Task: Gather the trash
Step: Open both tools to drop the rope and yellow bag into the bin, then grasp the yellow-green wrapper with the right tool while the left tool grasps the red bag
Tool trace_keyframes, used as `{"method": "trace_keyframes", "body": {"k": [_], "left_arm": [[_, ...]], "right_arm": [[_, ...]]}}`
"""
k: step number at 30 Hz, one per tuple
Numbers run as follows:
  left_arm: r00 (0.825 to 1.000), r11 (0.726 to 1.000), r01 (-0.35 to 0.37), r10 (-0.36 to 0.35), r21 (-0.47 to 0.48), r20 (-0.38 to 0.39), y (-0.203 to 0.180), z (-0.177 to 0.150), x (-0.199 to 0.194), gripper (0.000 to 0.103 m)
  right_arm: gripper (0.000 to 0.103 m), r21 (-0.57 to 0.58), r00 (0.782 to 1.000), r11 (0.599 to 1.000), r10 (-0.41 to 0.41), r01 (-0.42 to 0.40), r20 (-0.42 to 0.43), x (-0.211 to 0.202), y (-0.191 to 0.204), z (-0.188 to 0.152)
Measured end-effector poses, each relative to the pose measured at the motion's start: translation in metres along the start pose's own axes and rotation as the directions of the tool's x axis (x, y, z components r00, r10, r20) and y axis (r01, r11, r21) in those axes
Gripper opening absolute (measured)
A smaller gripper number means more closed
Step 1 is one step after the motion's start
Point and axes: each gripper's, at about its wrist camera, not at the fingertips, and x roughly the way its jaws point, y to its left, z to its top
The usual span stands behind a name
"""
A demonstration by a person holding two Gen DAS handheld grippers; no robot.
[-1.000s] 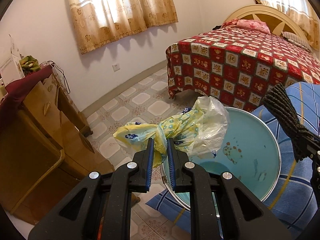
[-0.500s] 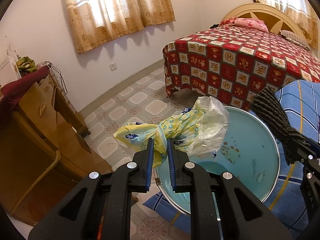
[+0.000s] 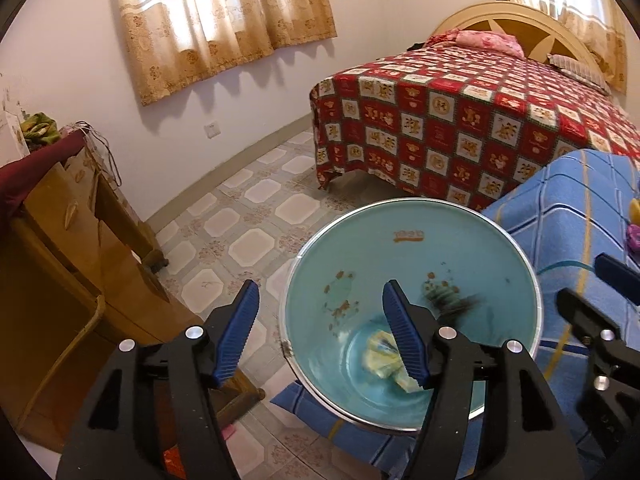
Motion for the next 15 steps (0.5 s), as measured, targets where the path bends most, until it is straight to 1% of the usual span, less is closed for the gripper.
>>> {"method": "trace_keyframes", "body": {"k": [3, 5, 6, 8, 9, 11, 13, 15], "left_arm": [[1.0, 1.0, 0.024, -0.024, 0.017, 0.008, -0.012, -0.007, -0.009, 0.07], [0.999, 0.998, 0.046, -0.046, 0.038, 0.002, -0.023, -0.012, -0.014, 0.07], [0.998, 0.996, 0.068, -0.068, 0.056, -0.004, -0.032, -0.018, -0.018, 0.07], [0.995, 0.99, 0.102, -0.102, 0.095, -0.013, -0.052, -0.028, -0.025, 0.07], [0.992, 0.984, 0.125, -0.124, 0.126, -0.02, -0.065, -0.036, -0.029, 0.07], [0.986, 0.97, 0.165, -0.162, 0.181, -0.03, -0.09, -0.05, -0.039, 0.07], [0.982, 0.958, 0.188, -0.185, 0.218, -0.033, -0.106, -0.058, -0.047, 0.07], [0.978, 0.946, 0.207, -0.205, 0.248, -0.033, -0.122, -0.066, -0.055, 0.07]], "right_arm": [[0.049, 0.019, 0.999, 0.999, -0.04, 0.039, 0.024, -0.028, -0.018, -0.011], [0.051, 0.059, 0.997, 0.996, -0.073, 0.07, 0.036, -0.051, -0.038, -0.024], [0.051, 0.082, 0.995, 0.993, -0.094, 0.09, 0.04, -0.064, -0.05, -0.031], [0.052, 0.125, 0.987, 0.981, -0.156, 0.149, 0.047, -0.091, -0.074, -0.049], [0.053, 0.156, 0.98, 0.97, -0.195, 0.186, 0.048, -0.109, -0.091, -0.064], [0.055, 0.201, 0.965, 0.948, -0.26, 0.247, 0.04, -0.13, -0.114, -0.083], [0.056, 0.268, 0.943, 0.911, -0.331, 0.313, 0.023, -0.154, -0.142, -0.107], [0.057, 0.323, 0.923, 0.874, -0.384, 0.364, -0.003, -0.171, -0.165, -0.128]]}}
